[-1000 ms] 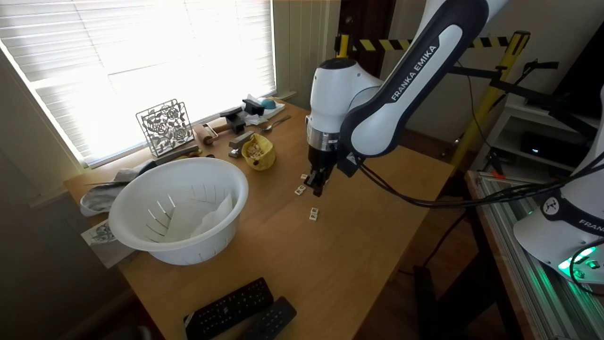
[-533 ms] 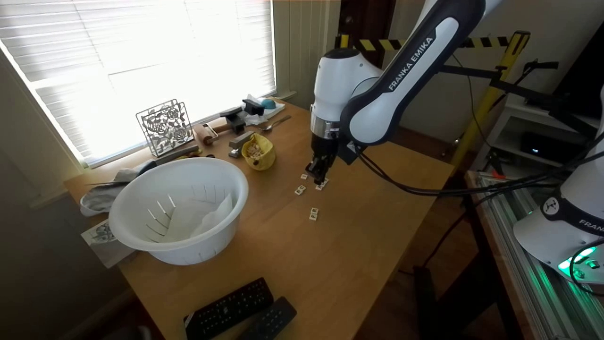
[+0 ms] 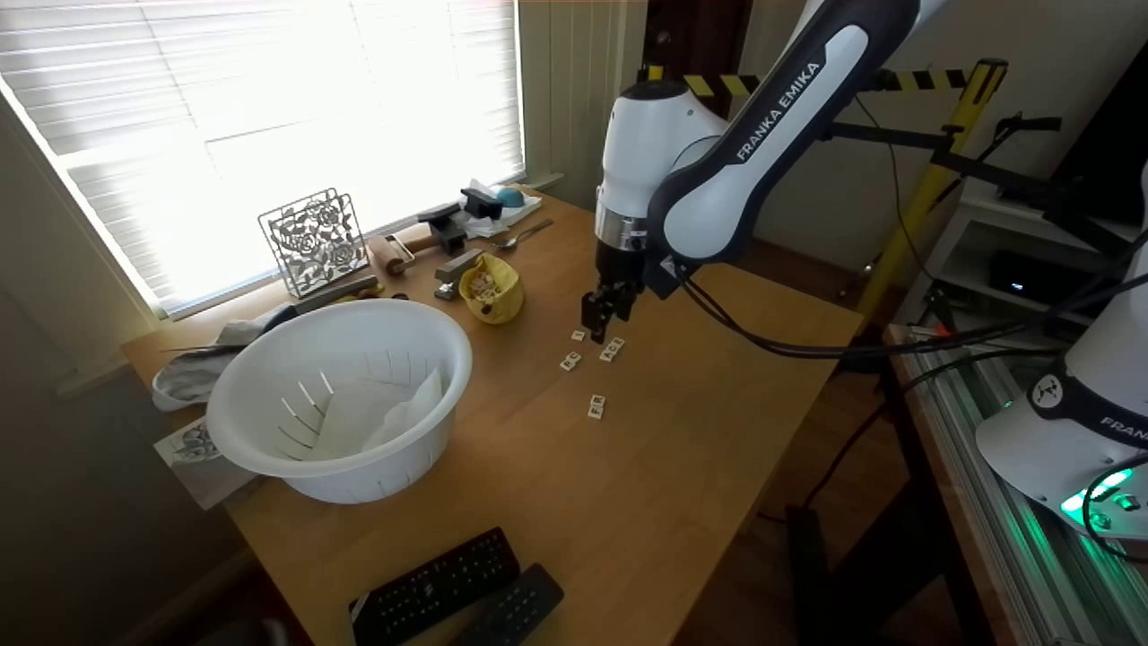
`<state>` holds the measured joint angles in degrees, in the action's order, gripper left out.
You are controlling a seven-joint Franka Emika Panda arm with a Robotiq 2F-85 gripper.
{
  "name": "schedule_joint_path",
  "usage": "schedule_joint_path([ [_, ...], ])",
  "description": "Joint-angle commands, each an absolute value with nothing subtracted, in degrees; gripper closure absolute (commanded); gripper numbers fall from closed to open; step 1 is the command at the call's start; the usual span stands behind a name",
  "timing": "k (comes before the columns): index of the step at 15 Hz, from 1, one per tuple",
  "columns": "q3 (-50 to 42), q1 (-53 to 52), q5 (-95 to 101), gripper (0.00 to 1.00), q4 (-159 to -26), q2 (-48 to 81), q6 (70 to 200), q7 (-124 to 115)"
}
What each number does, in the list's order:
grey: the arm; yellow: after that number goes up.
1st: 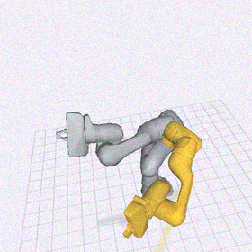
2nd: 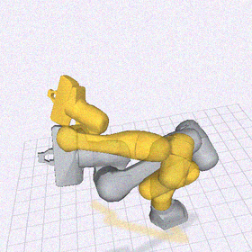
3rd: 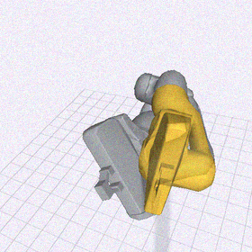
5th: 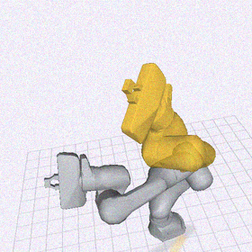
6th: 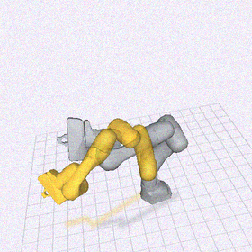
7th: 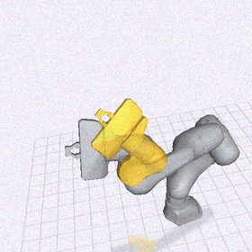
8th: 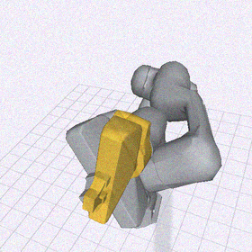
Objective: Slide two letters to the left
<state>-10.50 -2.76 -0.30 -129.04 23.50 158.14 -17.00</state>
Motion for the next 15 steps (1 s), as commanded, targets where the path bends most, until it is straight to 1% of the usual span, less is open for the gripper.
schedule_joint_path([
  [1,-12.00,-3.91,2.03,0.01,-130.86,21.11,156.92,-18.94],
  [9,-14.90,-4.90,6.60,0.00,-132.00,18.24,154.61,-20.32],
  [12,-14.92,-4.68,7.97,0.00,-132.90,16.24,153.15,-20.39],
  [13,-13.27,-2.95,5.82,0.00,-130.62,19.26,154.47,-18.71],
  [15,-13.11,-2.72,5.87,0.00,-130.64,18.98,154.34,-18.70],
])
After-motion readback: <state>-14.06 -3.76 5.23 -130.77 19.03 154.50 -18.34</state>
